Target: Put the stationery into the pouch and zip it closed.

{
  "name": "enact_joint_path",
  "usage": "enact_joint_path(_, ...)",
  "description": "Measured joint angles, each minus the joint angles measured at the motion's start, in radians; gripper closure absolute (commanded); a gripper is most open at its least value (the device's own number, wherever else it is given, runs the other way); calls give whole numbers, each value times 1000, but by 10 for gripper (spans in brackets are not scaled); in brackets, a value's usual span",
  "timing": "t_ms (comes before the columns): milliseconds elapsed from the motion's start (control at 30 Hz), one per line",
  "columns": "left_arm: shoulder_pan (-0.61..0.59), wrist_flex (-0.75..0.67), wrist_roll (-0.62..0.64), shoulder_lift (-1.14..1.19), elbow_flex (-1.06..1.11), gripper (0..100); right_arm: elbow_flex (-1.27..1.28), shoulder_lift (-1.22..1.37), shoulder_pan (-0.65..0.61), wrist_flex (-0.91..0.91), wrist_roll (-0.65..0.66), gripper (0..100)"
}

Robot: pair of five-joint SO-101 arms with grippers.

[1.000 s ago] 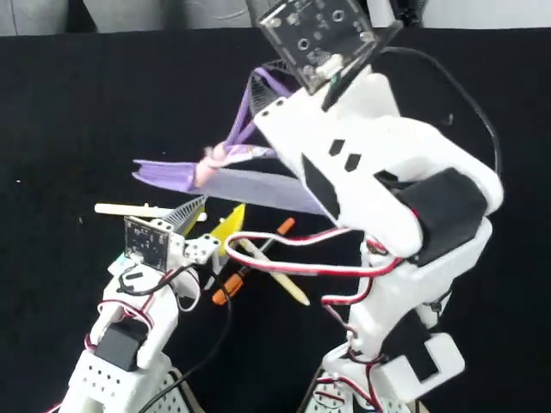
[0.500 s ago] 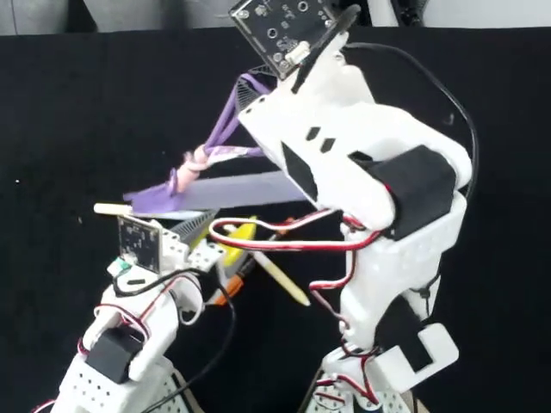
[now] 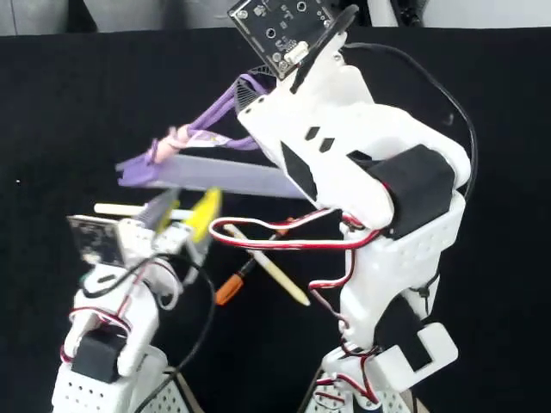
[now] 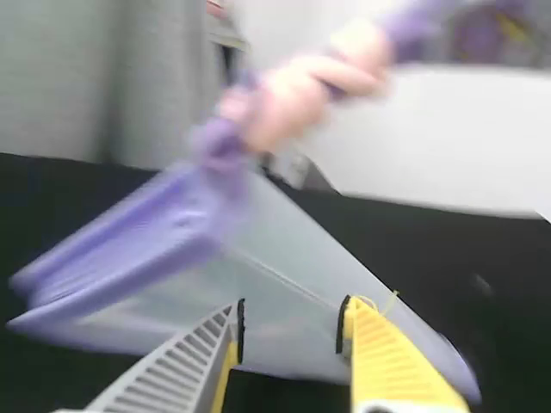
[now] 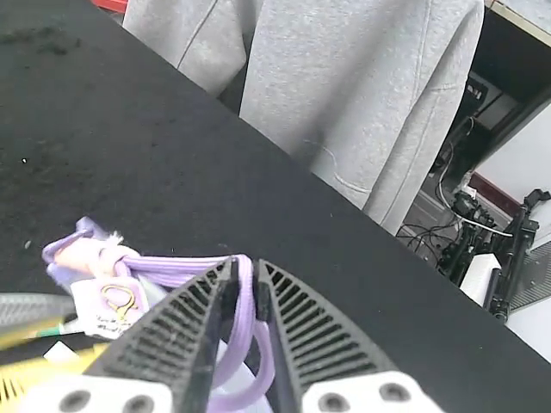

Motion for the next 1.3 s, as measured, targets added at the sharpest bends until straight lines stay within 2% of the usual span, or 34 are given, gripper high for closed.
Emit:
enact_joint_path(167,-51,-74,75,0,0,793,0,0,0,0,0,987)
enact_joint_path(800,-52,-163,84,0,11,793,2,-173,0,0,0,987)
enact_joint_path(1033,129,-161,86,0,11,793,2,-140,0,0,0,987)
enact_joint_path(1133,230,-109,84,-2,8,793,2,-83,0,0,0,987)
enact_joint_path(1300,328,-78,12,-2,8,793,2,-8,0,0,0,987)
